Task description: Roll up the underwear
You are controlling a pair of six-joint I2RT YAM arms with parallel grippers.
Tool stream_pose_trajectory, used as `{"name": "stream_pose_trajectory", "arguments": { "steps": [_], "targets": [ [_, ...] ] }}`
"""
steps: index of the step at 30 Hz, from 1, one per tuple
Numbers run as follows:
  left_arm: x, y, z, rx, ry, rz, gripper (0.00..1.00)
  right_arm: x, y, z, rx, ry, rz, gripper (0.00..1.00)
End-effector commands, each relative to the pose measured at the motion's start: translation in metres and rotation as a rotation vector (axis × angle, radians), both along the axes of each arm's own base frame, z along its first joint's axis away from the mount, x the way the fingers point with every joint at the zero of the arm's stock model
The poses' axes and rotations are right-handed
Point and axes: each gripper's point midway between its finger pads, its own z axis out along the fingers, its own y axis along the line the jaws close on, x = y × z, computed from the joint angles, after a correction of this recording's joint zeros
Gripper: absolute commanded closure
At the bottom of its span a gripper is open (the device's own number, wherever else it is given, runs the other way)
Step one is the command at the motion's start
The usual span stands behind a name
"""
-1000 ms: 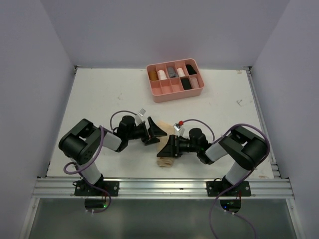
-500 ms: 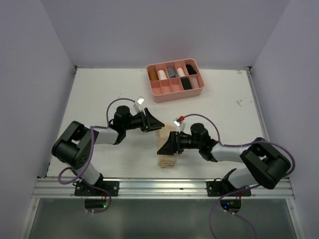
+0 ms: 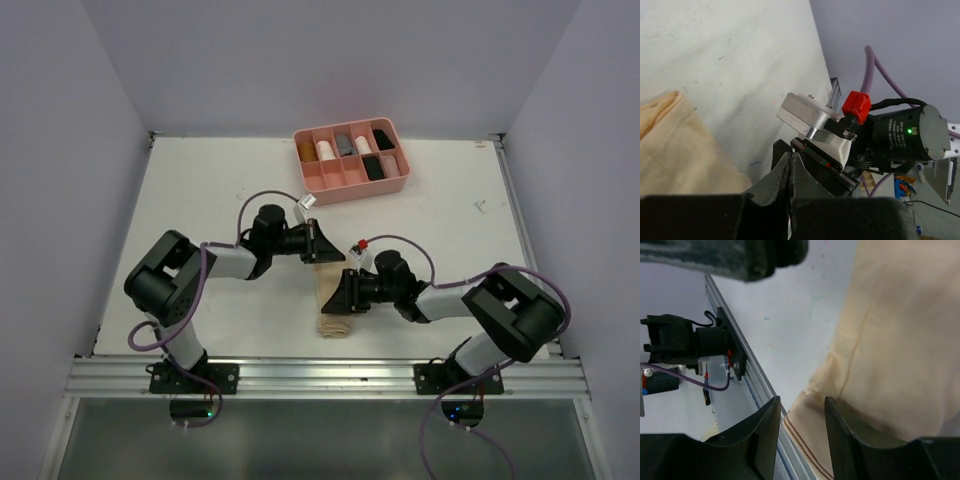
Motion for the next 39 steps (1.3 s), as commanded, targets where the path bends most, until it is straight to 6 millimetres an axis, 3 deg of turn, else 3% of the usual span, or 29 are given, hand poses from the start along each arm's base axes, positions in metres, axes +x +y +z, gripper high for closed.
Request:
{"name": "stream_pose_trajectory", "arguments": {
  "steps": [1,6,10,13,16,17,18,20,21,22,23,24,27,29,32,34,35,39],
  "targets": [
    [0.007,0.004,-0.035,0.099,0.063,0.038,1.0,0.015,0.007,-0.003,0.018,-0.032,-0.047,0.56],
    [0.008,0.023,-0.09,0.214,0.183,0.091,1.0,0.007,0.002,-0.026,-0.006,0.039,-0.061,0.64],
    [0.021,0.031,-0.109,0.247,0.197,0.099,1.0,0.0,-0.004,-0.039,-0.027,0.081,-0.067,0.67],
    [0.033,0.035,-0.11,0.243,0.184,0.1,1.0,-0.002,-0.006,-0.049,-0.049,0.103,-0.069,0.73],
    [0.037,0.026,-0.085,0.16,0.123,0.04,0.96,0.001,0.003,-0.04,-0.014,0.108,-0.052,0.78],
    [0.037,0.023,-0.073,0.129,0.1,0.025,0.9,0.001,0.005,-0.035,0.0,0.105,-0.044,0.78],
    [0.036,0.019,-0.047,0.066,0.03,0.001,0.86,0.005,0.007,-0.027,0.015,0.096,-0.045,0.77],
    [0.034,0.016,-0.016,-0.002,-0.022,-0.023,0.75,0.012,0.015,0.0,0.05,0.053,-0.034,0.77],
    [0.032,0.015,0.012,-0.041,-0.086,-0.041,0.7,0.015,0.017,0.011,0.06,0.027,-0.036,0.77],
    [0.032,0.017,0.025,-0.055,-0.126,-0.043,0.65,0.014,0.013,0.011,0.027,0.043,-0.038,0.76],
    [0.033,0.02,0.038,-0.066,-0.164,-0.038,0.55,0.021,0.018,0.041,0.063,-0.018,-0.036,0.76],
    [0.032,0.024,0.061,-0.074,-0.212,-0.032,0.51,0.022,0.017,0.047,0.05,-0.051,-0.032,0.76],
    [0.04,0.043,0.092,-0.007,-0.349,-0.009,0.42,0.02,0.008,0.069,0.01,-0.092,-0.032,0.75],
    [0.049,0.058,0.099,0.091,-0.55,-0.021,0.39,0.015,-0.001,0.06,-0.063,-0.063,-0.024,0.75],
    [0.035,0.077,0.094,0.303,-0.788,-0.119,0.38,0.005,-0.013,0.036,-0.155,-0.036,0.005,0.75],
    [0.016,0.094,0.082,0.412,-0.95,-0.225,0.39,0.0,-0.018,0.02,-0.205,-0.005,0.024,0.75],
    [-0.003,0.103,0.07,0.469,-0.962,-0.272,0.39,-0.001,-0.019,0.011,-0.23,0.01,0.038,0.75],
    [-0.054,0.115,0.045,0.541,-1.229,-0.462,0.41,0.001,-0.019,-0.005,-0.262,0.02,0.043,0.76]
  ]
}}
